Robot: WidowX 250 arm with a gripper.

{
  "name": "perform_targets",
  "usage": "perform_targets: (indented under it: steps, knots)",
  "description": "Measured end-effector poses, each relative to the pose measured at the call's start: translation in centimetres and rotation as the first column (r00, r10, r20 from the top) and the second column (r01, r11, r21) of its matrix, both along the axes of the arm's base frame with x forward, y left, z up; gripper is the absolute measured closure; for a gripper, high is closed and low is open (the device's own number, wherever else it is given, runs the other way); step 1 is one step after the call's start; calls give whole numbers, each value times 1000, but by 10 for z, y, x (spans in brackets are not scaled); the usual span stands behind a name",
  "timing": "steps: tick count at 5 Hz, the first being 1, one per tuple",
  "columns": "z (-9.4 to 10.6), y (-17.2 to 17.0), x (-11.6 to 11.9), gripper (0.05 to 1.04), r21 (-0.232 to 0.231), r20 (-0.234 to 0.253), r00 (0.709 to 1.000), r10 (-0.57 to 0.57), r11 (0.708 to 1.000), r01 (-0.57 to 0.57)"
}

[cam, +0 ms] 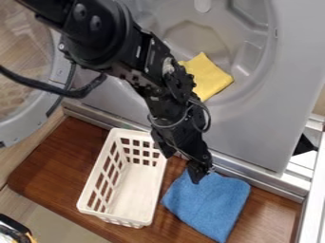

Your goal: Move the blue cloth

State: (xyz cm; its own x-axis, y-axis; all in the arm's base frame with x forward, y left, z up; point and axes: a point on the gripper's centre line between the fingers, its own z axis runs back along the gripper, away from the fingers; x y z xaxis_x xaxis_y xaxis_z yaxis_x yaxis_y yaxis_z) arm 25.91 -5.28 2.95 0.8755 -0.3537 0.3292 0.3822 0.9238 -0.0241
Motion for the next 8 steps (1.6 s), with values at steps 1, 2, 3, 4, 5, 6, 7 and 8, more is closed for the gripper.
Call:
perform_targets:
  steps: [1,2,3,4,5,6,7,8]
  knots:
    - [-7,0,-2,83,3,-24,1000,5,1000,-5]
    - [-34,-6,1,83,22,-98,995,-3,1000,5]
    - [-57,-17,4,83,64,-156,988,-2,998,12]
    - [-73,-23,6,83,79,-177,984,-29,996,44]
    - [-85,-32,4,83,86,-185,981,-63,993,80]
    - [-100,-32,4,83,96,-210,975,-70,991,92]
    - [-105,-31,7,83,101,-207,976,-61,991,84]
    - [-108,-26,11,83,134,-205,978,-31,989,59]
